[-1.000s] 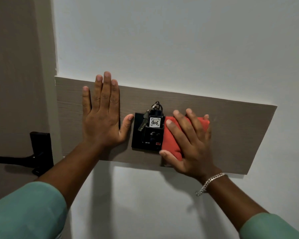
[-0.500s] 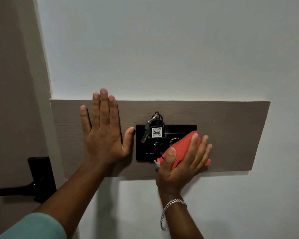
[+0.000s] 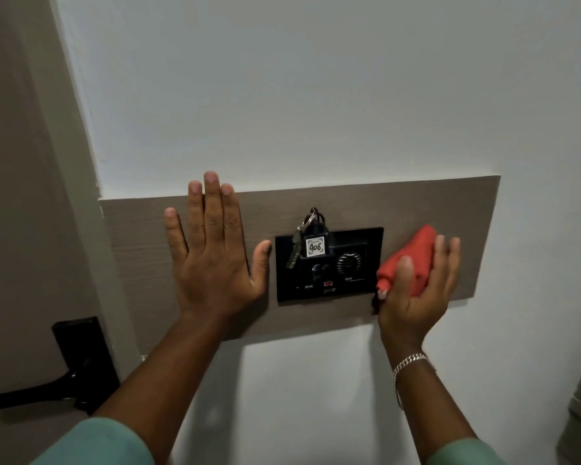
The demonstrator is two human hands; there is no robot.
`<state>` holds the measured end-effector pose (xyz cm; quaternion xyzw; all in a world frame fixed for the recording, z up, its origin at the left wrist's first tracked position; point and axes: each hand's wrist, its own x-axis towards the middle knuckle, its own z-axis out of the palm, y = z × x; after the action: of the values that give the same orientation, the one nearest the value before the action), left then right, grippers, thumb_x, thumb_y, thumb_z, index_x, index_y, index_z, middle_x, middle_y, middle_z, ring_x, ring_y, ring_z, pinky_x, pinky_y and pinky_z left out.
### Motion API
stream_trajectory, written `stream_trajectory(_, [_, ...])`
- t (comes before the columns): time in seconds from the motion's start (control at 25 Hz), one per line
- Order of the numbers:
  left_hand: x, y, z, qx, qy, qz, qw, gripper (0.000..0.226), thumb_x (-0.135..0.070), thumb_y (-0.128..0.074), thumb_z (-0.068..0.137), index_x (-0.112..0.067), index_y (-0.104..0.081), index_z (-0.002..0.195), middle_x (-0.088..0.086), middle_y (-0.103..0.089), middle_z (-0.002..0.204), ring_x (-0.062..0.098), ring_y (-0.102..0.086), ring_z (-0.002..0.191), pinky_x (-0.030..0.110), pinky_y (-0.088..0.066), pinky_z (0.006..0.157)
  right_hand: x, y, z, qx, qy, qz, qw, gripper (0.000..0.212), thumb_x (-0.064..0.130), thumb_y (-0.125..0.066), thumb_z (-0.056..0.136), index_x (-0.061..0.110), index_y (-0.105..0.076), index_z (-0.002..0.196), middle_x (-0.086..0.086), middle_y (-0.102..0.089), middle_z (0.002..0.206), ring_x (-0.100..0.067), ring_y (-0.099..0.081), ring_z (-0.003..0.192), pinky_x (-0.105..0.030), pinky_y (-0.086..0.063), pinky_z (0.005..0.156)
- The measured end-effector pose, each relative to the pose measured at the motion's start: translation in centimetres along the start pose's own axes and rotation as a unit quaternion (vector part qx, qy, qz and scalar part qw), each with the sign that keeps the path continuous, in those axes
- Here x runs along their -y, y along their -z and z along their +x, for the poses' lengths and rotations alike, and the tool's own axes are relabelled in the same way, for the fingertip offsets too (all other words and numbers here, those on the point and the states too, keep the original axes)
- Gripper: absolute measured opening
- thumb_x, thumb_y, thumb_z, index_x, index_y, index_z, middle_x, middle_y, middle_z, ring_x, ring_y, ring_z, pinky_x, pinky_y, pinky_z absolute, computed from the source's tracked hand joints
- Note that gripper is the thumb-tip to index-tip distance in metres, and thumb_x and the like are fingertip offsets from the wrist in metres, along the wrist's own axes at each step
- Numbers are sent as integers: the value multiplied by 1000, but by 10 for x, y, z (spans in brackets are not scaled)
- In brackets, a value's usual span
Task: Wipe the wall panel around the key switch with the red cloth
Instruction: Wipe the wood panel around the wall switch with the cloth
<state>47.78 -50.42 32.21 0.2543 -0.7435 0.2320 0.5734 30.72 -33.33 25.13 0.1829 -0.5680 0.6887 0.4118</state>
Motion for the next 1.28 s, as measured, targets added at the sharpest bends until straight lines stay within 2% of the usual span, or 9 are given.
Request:
stream_trajectory(0.08, [-1,1,0,2,8,0,1000,82,-54,-32,94,-5,-10,156,16,-10,165,24,7,153,49,7,123,17,-2,3,-37,4,48,998,52,37,-44,102,16,-41,149,-12,-29,163,-12,-29,151,-27,-26,122])
stream_trajectory(0.16, [-3,3,1,4,11,-2,1000,81,-53,-33,94,-6,-11,156,15,-10,166,25,4,153,48,8,123,35,-11,-14,13,65,55,996,53,42,-40,102,18,-39,150,-12,-27,164,-16,-27,152,-23,-22,122])
stream_trajectory(0.36, [-2,4,0,8,9,-7,1000,81,-52,-33,94,-6,-8,157,15,-8,166,25,6,153,47,10,124,62,-33,-65,138,157,11,978,57,48,-41,102,19,-36,151,-15,-25,164,-35,-23,153,-52,-22,124])
stream_trajectory(0.48, [-1,0,0,1,5,-10,1000,81,-53,-31,95,-6,-8,157,15,-8,166,25,6,153,48,9,124,41,-21,-60,199,290,-95,931,63,54,-44,98,21,-33,149,-17,-24,161,-39,-21,152,-61,-21,121])
stream_trajectory(0.68, [2,-4,-2,-9,-1,-12,1000,81,-53,-30,95,-7,-5,157,16,-10,166,24,7,153,49,8,124,62,-39,-54,117,106,-65,985,68,64,-35,96,26,-31,152,-9,-22,166,-28,-14,155,-66,-21,118])
stream_trajectory(0.88, [1,0,-2,0,-4,-23,1000,81,-53,-32,94,-6,-7,156,17,-13,165,29,-1,154,51,6,123,49,-26,-68,163,196,-102,962,68,63,-36,96,21,-31,149,-19,-25,162,-38,-18,153,-65,-18,120])
stream_trajectory(1.04, [1,-2,-1,4,-9,-16,1000,81,-53,-31,95,-6,-6,156,17,-13,165,30,-1,153,51,5,123,57,-38,-42,91,68,-73,991,68,66,-28,97,25,-38,150,-7,-25,165,-26,-15,155,-64,-20,119])
stream_trajectory(1.16, [0,0,-1,18,-10,-24,1000,80,-52,-30,95,-6,-6,156,16,-11,166,28,1,154,51,7,123,51,-29,-44,152,185,-104,965,68,65,-33,96,24,-36,150,-10,-27,163,-29,-18,154,-58,-14,124])
stream_trajectory(1.28, [-2,11,0,49,-11,-43,998,81,-50,-34,95,-6,-6,156,17,-9,166,29,0,154,53,3,122,40,-7,-33,202,246,-142,937,71,68,-40,91,21,-36,144,-19,-37,154,-37,-35,143,-56,-29,113])
